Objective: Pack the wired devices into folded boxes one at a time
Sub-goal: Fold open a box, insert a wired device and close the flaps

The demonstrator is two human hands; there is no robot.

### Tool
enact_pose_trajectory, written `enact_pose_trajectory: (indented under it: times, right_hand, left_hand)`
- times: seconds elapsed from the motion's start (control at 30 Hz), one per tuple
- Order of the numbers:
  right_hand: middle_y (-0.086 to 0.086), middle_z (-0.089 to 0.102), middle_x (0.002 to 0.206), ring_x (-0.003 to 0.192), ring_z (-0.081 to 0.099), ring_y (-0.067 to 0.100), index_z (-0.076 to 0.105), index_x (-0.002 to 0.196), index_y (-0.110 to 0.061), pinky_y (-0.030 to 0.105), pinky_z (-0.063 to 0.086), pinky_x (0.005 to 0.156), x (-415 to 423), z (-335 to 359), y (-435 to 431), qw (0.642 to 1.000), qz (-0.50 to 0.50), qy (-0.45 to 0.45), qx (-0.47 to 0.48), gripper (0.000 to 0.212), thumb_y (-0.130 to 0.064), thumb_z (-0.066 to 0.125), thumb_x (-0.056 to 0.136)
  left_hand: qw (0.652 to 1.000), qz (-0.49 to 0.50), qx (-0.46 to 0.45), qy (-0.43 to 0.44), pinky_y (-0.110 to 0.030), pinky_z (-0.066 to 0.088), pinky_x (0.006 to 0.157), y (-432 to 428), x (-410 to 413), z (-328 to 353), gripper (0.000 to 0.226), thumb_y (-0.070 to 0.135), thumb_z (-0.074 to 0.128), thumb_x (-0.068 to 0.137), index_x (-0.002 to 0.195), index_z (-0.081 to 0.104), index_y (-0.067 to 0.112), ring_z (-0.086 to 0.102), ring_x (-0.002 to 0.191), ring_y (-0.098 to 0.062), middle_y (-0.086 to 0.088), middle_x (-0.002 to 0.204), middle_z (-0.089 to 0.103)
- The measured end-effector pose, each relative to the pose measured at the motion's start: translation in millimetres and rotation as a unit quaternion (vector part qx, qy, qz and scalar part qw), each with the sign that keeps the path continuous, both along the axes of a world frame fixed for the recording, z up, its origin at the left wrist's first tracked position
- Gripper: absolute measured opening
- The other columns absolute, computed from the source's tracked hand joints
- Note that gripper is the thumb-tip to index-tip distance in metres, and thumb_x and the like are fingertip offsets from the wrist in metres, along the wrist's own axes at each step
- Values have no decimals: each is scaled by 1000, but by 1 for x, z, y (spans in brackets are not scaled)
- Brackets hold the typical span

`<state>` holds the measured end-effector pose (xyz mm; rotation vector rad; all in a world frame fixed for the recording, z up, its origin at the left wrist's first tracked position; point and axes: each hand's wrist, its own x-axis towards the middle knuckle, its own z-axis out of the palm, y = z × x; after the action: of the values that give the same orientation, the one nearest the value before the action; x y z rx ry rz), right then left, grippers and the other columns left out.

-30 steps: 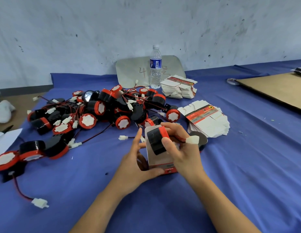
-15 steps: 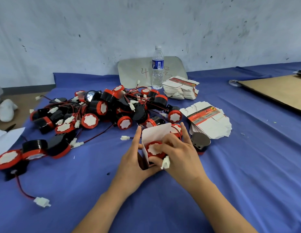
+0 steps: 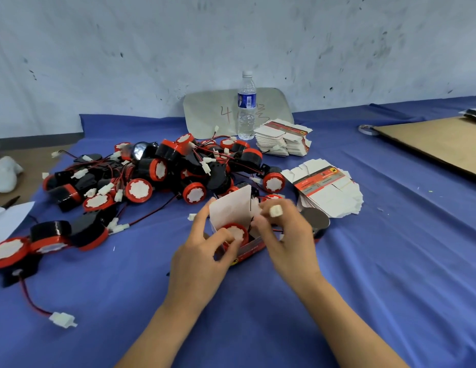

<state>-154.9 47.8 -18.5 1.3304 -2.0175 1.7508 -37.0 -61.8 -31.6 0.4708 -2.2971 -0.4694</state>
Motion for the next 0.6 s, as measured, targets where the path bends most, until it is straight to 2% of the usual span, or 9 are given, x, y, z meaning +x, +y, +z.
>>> enact_pose_trajectory:
  times: [0.07, 0.1, 0.17, 0.23, 0.27, 0.33, 0.47, 0.6]
  right_hand:
    - [3, 54, 91, 78, 63, 2, 50, 85, -24, 8, 44, 66, -4, 1, 0, 996, -70, 23, -57, 17, -10, 56, 92]
    - [0, 52, 90, 76, 64, 0, 52, 87, -24, 6, 42, 65, -6, 1, 0, 993, -88, 30, -68, 15, -11, 56, 93]
    - [-8, 53, 86, 71, 64, 2, 55, 97, -26, 8, 42, 62, -5, -1, 0, 994, -88, 21, -68, 14, -12, 56, 95]
    - [-15, 57, 82, 71, 66, 6, 50, 113, -35, 12, 45, 61, -3, -3, 2, 996, -75, 7, -51, 32, -10, 59, 94]
    - [-15, 58, 81, 72, 66, 9, 47, 118, -38, 13, 47, 63, -2, -3, 2, 996, -80, 19, -44, 41, -8, 61, 93]
    - [-11, 59, 77, 68, 63, 10, 46, 123, -35, 12, 46, 66, -2, -2, 3, 991, -108, 68, -43, 45, -7, 63, 91]
    - [-3, 64, 73, 65, 60, 13, 50, 121, -27, 14, 44, 65, -1, 1, 2, 977, -143, 149, -51, 32, -17, 60, 92]
    - [4, 66, 82, 75, 64, 19, 56, 122, -24, 27, 50, 67, -2, -1, 2, 984, -128, 110, -55, 25, -25, 51, 98]
  left_hand:
    - [1000, 9, -13, -24, -25, 40, 39, -1, 0, 1, 18, 28, 73, 83, 71, 60, 26, 53, 55, -12, -4, 151, 39]
    - [999, 8, -20, -30, -24, 40, 39, -1, 0, 1, 20, 26, 73, 83, 71, 57, 25, 54, 56, -13, -4, 152, 37]
    - [999, 3, -25, -34, -25, 42, 40, -1, 0, 2, 20, 25, 72, 84, 72, 56, 24, 56, 60, -13, -4, 152, 37]
    - [999, -3, -22, -37, -25, 43, 42, 0, 0, 2, 17, 27, 71, 85, 75, 58, 23, 59, 63, -14, -4, 151, 38]
    - [999, -7, -21, -40, -24, 42, 43, 1, 0, 2, 15, 28, 70, 86, 77, 59, 24, 60, 65, -15, -4, 150, 39]
    - [999, -13, -17, -50, -22, 43, 44, 1, 0, 1, 7, 27, 69, 87, 83, 63, 24, 61, 70, -15, -5, 148, 41]
    - [998, -18, 6, -55, -19, 38, 46, 1, -1, -2, 6, 24, 68, 89, 89, 63, 22, 55, 66, -13, -7, 142, 47]
    - [999, -23, 23, -43, -21, 39, 48, 0, 0, -4, 6, 19, 67, 90, 89, 63, 23, 50, 61, -9, -4, 142, 46]
